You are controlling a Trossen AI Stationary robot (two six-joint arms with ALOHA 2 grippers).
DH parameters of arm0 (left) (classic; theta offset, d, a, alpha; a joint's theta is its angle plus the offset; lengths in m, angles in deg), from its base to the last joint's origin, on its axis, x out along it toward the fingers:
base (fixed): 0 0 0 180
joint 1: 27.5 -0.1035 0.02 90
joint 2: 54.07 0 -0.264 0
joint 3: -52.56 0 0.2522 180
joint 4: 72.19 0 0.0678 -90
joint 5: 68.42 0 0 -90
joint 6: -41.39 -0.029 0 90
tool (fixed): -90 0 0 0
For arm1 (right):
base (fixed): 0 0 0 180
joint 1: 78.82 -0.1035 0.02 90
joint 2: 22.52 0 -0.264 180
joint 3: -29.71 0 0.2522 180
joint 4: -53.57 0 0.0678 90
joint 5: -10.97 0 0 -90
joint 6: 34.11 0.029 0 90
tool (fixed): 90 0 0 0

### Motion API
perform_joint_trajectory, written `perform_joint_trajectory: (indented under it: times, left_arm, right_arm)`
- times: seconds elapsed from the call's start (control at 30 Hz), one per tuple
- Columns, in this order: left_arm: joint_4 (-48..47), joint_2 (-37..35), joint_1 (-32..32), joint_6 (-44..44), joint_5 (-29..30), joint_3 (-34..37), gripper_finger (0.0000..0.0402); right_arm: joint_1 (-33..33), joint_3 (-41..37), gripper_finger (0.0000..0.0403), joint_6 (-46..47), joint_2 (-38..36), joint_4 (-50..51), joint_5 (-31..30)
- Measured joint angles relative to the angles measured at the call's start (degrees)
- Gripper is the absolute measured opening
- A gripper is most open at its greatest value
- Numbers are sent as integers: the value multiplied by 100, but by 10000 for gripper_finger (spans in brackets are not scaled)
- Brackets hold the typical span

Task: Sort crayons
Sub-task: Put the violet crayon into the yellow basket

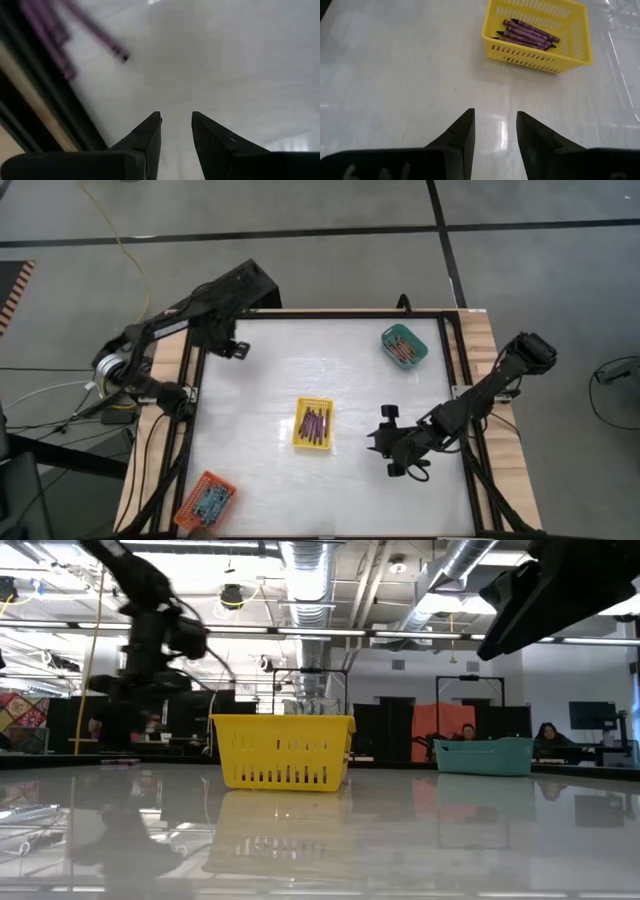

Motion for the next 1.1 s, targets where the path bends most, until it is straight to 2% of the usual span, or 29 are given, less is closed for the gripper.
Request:
perform_joint_trajectory:
  times: [0.17,0.4,0.53,0.67,0.83,0.9,1.1]
  left_arm:
    - [80,-711,-347,249,104,767,99]
    - [485,-735,-613,550,481,1290,108]
    - [1164,-735,-598,803,157,1662,139]
    - [1992,-737,-586,1186,58,1956,187]
    - [2653,-735,-582,1662,-30,1975,226]
    - [2956,-735,-582,1758,71,1853,227]
    - [2993,-657,-580,2141,366,1870,213]
  right_arm:
    - [-33,0,138,-5,0,-26,0]
    - [81,0,138,-266,0,-370,2]
    - [111,0,138,-390,0,-422,37]
    - [107,0,138,-482,0,-422,39]
    - [109,0,138,-505,0,-413,42]
    - [109,0,138,-581,0,-411,50]
    - [109,0,138,-647,0,-414,61]
